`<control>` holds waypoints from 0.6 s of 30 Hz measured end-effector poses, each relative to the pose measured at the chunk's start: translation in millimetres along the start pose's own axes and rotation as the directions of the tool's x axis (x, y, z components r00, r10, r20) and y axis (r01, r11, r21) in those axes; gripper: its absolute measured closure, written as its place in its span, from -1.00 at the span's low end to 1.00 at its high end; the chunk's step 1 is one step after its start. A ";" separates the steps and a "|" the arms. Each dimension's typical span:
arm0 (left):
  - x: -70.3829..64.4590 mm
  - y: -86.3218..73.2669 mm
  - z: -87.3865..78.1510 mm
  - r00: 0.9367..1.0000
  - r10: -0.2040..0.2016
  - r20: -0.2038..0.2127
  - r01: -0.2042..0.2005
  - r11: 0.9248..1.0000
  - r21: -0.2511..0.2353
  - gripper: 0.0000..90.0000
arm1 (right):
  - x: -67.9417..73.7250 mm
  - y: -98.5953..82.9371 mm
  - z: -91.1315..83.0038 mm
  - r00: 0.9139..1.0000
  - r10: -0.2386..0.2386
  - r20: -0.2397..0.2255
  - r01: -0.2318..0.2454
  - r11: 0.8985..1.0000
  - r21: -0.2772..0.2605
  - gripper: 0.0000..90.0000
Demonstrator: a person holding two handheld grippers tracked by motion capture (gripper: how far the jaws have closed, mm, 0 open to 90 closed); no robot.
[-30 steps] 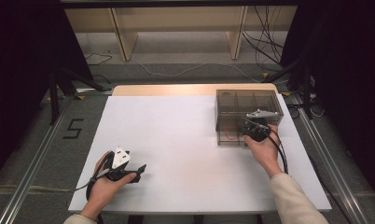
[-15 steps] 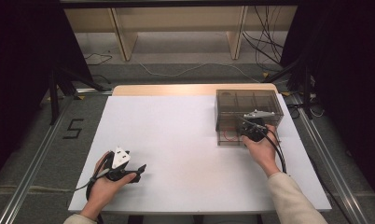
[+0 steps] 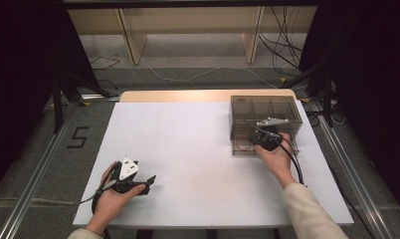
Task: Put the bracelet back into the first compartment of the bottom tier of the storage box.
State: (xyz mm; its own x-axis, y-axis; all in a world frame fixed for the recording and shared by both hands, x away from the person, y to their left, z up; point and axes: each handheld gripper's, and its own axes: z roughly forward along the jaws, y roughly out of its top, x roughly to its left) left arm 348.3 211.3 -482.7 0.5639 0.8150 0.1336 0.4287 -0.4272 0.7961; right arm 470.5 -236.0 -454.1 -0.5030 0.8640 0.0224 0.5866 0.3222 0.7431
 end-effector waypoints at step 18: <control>-0.1 0.1 -0.1 1.000 0.001 0.001 -0.001 1.000 -0.001 -0.60 | 3.4 -3.1 10.6 1.000 -0.017 -0.027 0.019 0.996 0.085 0.99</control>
State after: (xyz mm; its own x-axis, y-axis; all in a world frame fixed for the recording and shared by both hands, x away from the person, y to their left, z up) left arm 348.2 211.2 -482.7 0.5651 0.8141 0.1337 0.4274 -0.4275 0.7966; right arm 473.6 -229.9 -463.5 -0.5293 0.8480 0.0277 0.6286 0.3700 0.6841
